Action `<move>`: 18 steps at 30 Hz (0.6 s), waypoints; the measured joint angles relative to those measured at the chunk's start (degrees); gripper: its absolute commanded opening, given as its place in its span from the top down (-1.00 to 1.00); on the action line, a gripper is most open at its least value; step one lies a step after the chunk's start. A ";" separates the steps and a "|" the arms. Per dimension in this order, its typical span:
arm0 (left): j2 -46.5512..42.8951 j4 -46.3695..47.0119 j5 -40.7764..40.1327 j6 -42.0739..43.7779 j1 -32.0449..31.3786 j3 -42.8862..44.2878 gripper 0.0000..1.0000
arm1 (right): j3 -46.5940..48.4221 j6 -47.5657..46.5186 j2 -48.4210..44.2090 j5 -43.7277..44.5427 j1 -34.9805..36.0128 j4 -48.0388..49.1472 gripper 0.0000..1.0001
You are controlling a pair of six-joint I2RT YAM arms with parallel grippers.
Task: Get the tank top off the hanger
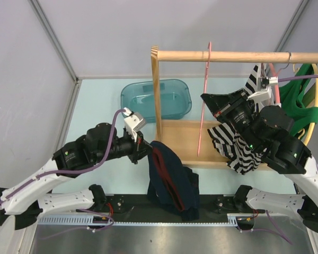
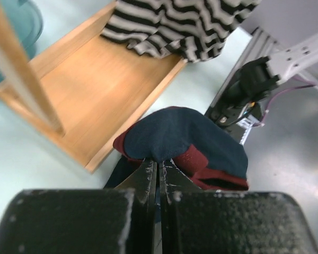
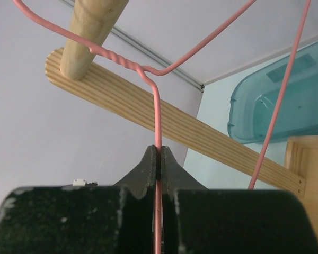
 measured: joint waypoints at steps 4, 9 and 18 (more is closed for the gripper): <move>-1.25 -4.20 -2.01 -0.98 4.07 0.02 1.00 | -0.15 -0.24 -0.52 0.46 -0.15 -0.39 1.00; -1.14 -10.51 -7.19 -2.14 14.43 2.82 1.00 | -2.82 -0.17 -2.58 0.70 -0.22 -0.94 1.00; 6.49 -16.20 -11.78 -0.09 33.97 24.17 1.00 | -5.11 -0.13 -3.08 0.96 -0.76 -1.40 1.00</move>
